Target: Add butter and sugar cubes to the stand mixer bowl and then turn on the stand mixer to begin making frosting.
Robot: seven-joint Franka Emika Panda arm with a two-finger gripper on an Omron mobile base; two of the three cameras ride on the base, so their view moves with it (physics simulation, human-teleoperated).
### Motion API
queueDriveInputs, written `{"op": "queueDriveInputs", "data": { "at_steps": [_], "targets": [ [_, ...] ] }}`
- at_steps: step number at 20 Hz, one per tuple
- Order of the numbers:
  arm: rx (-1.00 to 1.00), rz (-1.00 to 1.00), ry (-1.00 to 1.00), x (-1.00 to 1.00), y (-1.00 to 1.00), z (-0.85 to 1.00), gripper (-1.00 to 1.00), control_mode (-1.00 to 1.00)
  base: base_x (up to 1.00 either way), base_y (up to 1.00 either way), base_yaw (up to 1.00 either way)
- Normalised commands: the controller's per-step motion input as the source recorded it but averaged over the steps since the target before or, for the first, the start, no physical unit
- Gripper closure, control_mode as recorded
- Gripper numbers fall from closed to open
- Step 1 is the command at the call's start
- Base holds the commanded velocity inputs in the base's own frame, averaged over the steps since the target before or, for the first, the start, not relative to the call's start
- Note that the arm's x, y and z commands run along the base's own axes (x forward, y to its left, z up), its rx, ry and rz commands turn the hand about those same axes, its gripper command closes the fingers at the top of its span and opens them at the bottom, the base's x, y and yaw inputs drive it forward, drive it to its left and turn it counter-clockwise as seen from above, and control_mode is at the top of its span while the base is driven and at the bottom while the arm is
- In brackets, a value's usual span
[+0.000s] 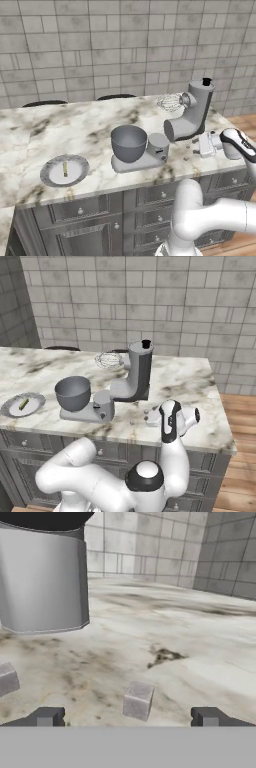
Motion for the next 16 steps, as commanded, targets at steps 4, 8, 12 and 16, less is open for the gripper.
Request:
{"op": "queueDriveInputs", "data": {
  "at_steps": [4,8,12,16],
  "targets": [
    [0.00,0.00,0.03,0.17,0.00,-0.09,-1.00,-1.00,0.00,0.00,0.00],
    [0.00,0.00,0.06,0.15,0.00,-0.11,-1.00,-1.00,0.00,0.00,0.00],
    [0.00,0.00,0.07,0.10,0.00,-0.11,-1.00,-1.00,0.00,0.00,0.00],
    [0.00,0.00,0.05,0.01,0.00,-0.09,-1.00,-1.00,0.00,0.00,0.00]
  ]
}}
